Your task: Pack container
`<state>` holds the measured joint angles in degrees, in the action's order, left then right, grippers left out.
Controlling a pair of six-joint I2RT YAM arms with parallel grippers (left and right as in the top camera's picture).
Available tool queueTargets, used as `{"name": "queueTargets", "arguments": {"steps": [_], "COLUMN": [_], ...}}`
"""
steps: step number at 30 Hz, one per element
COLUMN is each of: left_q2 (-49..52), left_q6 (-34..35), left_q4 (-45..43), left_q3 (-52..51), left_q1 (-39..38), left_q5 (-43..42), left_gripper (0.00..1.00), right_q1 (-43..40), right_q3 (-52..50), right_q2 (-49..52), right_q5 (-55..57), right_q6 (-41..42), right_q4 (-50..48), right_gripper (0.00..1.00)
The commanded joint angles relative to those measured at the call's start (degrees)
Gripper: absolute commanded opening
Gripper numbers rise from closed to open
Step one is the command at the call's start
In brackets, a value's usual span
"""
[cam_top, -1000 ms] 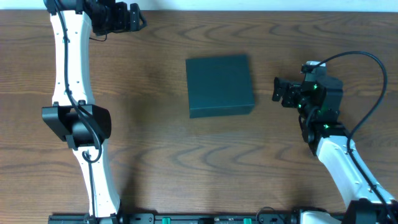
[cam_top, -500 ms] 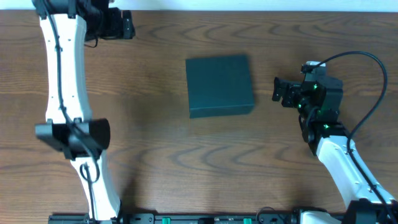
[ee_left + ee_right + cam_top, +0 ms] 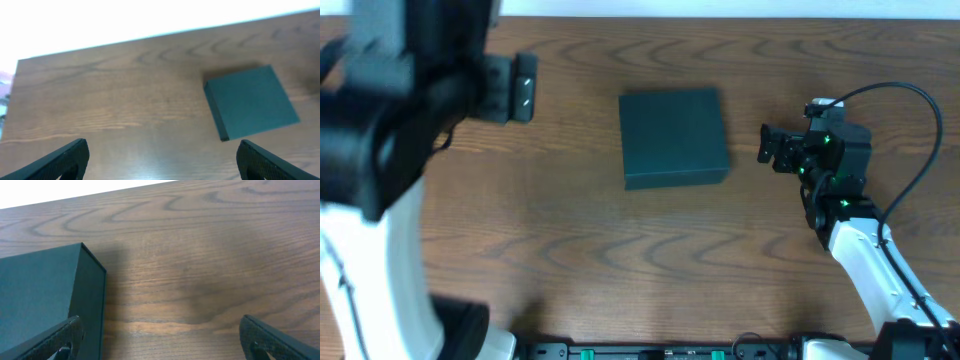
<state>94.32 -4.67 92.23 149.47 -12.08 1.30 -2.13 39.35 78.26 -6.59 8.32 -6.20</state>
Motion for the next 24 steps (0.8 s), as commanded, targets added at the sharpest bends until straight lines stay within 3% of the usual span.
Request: {"name": "queueTargets", "arguments": {"steps": [1,5,10,15,24], "left_q2": [-5.5,-13.9,-28.5,-39.0,-56.7], "left_q6": [0.4,0.9,0.9,1.1,7.1], "left_q4": [3.3,-1.0,-13.5,-22.2,-34.2], "left_q3": [-3.4,-13.2,-36.9,-54.0,-82.1], "left_q1": [0.0,0.9,6.7,11.1,17.9], "left_q5": [0.2,0.2,0.2,0.2,0.2], "left_gripper": [0.95,0.95,0.95,0.95,0.95], "right_q1": [-0.4,-0.4,-0.4,-0.4,-0.4], "right_q3": [0.5,0.5,0.5,0.5,0.5], "right_q2": [-0.3,-0.3,-0.3,-0.3,-0.3], "right_q5": [0.4,0.4,0.3,0.4,0.4], "right_q6": [-0.2,-0.2,-0.2,-0.2,-0.2], "right_q4": [0.0,0.0,0.0,0.0,0.0], "right_gripper": [0.99,0.99,0.99,0.99,0.99]}}
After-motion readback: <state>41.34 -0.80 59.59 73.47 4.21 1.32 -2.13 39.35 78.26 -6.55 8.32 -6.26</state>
